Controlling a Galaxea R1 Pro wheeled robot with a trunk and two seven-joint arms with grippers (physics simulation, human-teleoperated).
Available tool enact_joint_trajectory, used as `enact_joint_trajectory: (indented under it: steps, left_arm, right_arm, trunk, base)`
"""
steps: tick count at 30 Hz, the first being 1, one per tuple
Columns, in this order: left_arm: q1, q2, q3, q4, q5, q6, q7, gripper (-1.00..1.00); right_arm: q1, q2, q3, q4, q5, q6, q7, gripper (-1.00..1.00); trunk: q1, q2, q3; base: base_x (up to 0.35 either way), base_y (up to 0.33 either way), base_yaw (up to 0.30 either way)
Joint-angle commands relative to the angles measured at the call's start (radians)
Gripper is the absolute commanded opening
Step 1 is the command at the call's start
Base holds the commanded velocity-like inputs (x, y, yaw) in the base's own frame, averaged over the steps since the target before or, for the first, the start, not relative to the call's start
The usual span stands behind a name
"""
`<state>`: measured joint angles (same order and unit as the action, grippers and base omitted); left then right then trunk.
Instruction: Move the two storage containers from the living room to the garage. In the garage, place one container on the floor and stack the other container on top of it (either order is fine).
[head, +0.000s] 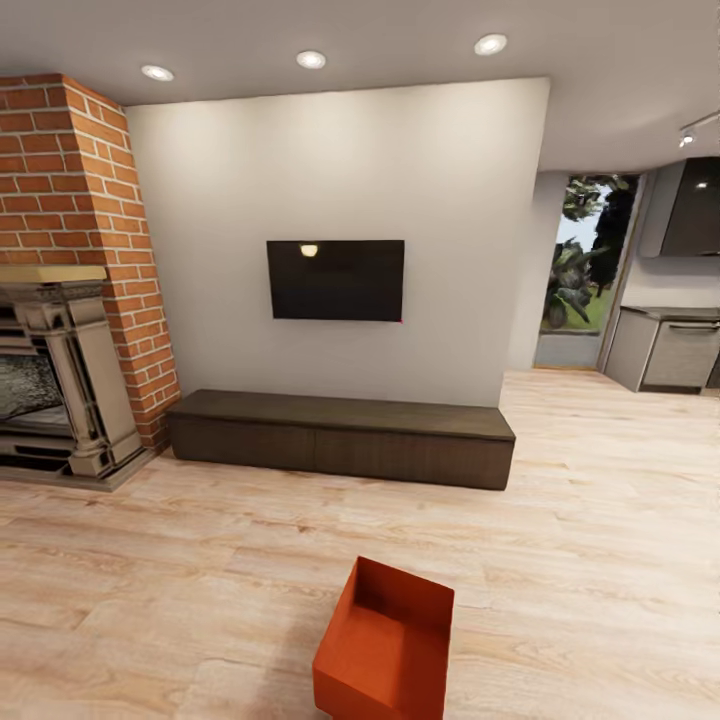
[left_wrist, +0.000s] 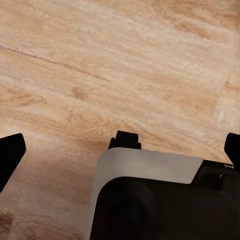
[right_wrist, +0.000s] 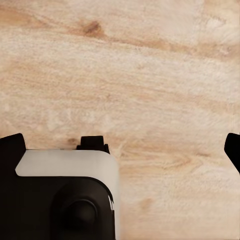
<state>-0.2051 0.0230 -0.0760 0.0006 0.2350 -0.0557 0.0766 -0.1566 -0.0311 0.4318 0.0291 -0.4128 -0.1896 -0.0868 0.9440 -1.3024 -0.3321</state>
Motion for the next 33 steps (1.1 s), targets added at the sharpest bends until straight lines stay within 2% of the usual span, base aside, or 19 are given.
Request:
enact_joint_trajectory:
  steps: [1, 26, 33]
  left_arm:
    - [0.000, 0.000, -0.008, 0.000, 0.009, -0.003, 0.002, 1.00]
    - [0.000, 0.000, -0.008, 0.000, 0.009, -0.004, 0.002, 1.00]
    - [0.000, 0.000, -0.008, 0.000, 0.009, -0.004, 0.002, 1.00]
  right_arm:
    - [-0.001, 0.001, 0.008, 0.003, -0.008, -0.005, -0.001, 1.00]
    - [-0.001, 0.000, 0.008, 0.003, -0.008, -0.005, -0.001, 1.00]
    - [-0.001, 0.000, 0.008, 0.003, -0.008, -0.005, -0.001, 1.00]
  trunk:
    - [0.000, -0.001, -0.001]
    - [0.000, -0.001, -0.001]
    - [0.000, -0.001, -0.001]
  base:
    - [0.258, 0.221, -0.159]
    - [0.251, 0.224, -0.154]
    - [0.104, 0.076, -0.138]
